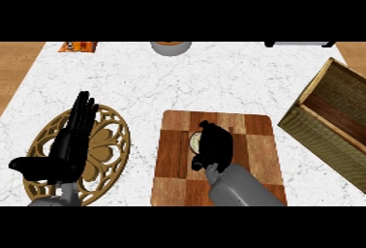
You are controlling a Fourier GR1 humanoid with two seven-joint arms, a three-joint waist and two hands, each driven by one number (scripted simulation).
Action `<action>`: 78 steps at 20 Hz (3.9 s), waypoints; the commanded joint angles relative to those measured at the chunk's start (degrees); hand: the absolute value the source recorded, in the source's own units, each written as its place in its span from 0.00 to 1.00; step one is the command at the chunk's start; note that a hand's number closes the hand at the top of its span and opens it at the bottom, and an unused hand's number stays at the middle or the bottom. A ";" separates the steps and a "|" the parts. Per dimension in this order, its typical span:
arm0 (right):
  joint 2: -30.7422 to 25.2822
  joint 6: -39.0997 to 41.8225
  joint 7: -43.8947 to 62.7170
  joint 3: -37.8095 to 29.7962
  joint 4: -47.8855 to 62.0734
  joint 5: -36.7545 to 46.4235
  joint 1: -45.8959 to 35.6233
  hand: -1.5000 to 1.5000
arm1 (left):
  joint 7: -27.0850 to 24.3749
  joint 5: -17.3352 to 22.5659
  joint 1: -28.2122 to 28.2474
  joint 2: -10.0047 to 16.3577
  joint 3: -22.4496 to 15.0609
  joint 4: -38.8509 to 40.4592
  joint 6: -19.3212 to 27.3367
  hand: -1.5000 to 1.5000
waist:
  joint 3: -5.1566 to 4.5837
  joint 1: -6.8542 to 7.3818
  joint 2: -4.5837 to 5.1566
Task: Pick the cupcake from the cutting board and place it in the basket
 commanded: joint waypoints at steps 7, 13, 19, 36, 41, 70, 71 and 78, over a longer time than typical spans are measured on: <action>0.57 -0.87 1.83 5.92 7.64 -2.45 -4.72 1.00 | 0.27 -0.69 0.59 -0.92 1.55 -0.32 -1.42 0.50 | 0.01 0.23 0.04; 0.56 -4.47 -0.63 -4.05 20.17 -1.24 -10.91 1.00 | 0.97 -2.36 1.61 -2.12 -1.07 -2.98 -0.93 0.50 | 0.04 0.94 0.26; -1.47 -10.09 -4.63 -14.33 33.63 -1.20 -18.02 1.00 | -1.26 -1.70 1.76 -1.76 0.11 -0.05 -2.19 0.50 | 0.04 1.85 0.78; -0.33 -22.87 5.34 -15.56 12.38 14.34 -30.09 1.00 | 0.19 -2.62 1.24 -2.36 1.65 0.40 -0.38 0.50 | -0.05 -1.97 -0.98; 0.57 -16.32 12.76 -17.90 1.71 19.23 -33.34 1.00 | -0.72 -2.17 2.66 -2.23 1.74 -0.13 -1.21 0.50 | -0.04 -1.96 -1.12; -11.36 19.62 9.15 -37.21 -39.96 28.74 -5.66 1.00 | 1.30 -1.09 0.98 -1.33 3.56 -2.23 -2.79 0.50 | -0.04 -1.49 -0.35; -10.47 17.89 7.50 -37.55 -41.42 27.94 -1.99 1.00 | 1.52 -3.34 2.10 -2.04 1.91 -2.04 -1.61 0.50 | 0.00 -1.26 -0.26; -12.92 15.29 -1.48 -44.89 -37.57 24.27 5.06 1.00 | -1.12 -2.98 -0.49 -2.50 3.02 2.35 -2.90 0.50 | 0.01 -0.54 0.05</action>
